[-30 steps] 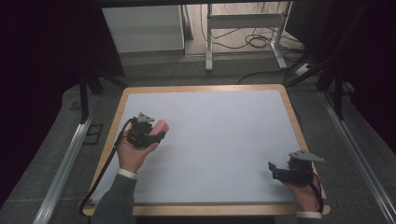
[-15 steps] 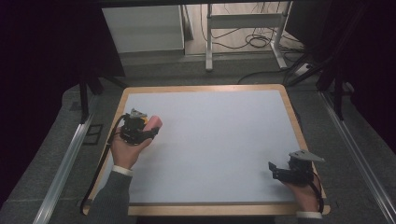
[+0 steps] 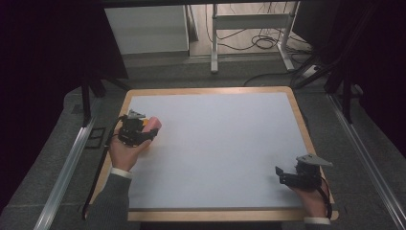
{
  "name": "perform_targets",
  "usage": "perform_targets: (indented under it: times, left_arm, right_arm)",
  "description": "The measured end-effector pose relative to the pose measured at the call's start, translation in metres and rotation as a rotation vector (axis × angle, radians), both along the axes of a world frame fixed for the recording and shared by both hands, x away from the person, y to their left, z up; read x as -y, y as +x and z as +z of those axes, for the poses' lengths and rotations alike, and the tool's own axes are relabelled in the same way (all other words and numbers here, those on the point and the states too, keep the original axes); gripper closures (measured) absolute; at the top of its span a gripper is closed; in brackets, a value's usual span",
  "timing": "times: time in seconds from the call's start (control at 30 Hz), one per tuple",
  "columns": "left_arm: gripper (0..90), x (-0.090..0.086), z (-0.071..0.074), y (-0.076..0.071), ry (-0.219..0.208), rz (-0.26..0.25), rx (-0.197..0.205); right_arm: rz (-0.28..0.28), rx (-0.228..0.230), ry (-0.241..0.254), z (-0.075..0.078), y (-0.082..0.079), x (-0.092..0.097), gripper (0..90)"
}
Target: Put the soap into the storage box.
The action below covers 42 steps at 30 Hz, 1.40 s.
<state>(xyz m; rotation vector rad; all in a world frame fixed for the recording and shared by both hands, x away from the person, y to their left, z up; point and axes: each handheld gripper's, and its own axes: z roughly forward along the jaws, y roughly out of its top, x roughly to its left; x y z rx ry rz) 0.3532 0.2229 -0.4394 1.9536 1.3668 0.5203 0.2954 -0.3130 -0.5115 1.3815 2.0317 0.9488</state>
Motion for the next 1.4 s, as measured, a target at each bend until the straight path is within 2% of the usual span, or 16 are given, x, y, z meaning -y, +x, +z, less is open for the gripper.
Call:
perform_targets:
  times: [0.47, 0.83, 1.13, 1.4]
  left_arm:
    - [60.3, -0.018, -0.002, 0.008, -0.001, 0.045, -0.021]
    - [60.3, -0.031, -0.016, 0.016, -0.007, 0.088, -0.060]
    - [60.3, -0.037, -0.023, 0.022, 0.002, 0.112, -0.078]
    - [60.3, -0.042, -0.035, 0.030, 0.011, 0.142, -0.106]
  right_arm:
    - [0.000, 0.004, 0.000, 0.000, -0.001, 0.000, 8.2]
    - [0.001, 0.001, -0.003, -0.001, 0.000, -0.001, 8.2]
    - [0.006, -0.002, -0.005, -0.001, 0.000, -0.001, 8.2]
    - [0.005, -0.006, -0.008, -0.002, 0.001, -0.001, 8.2]
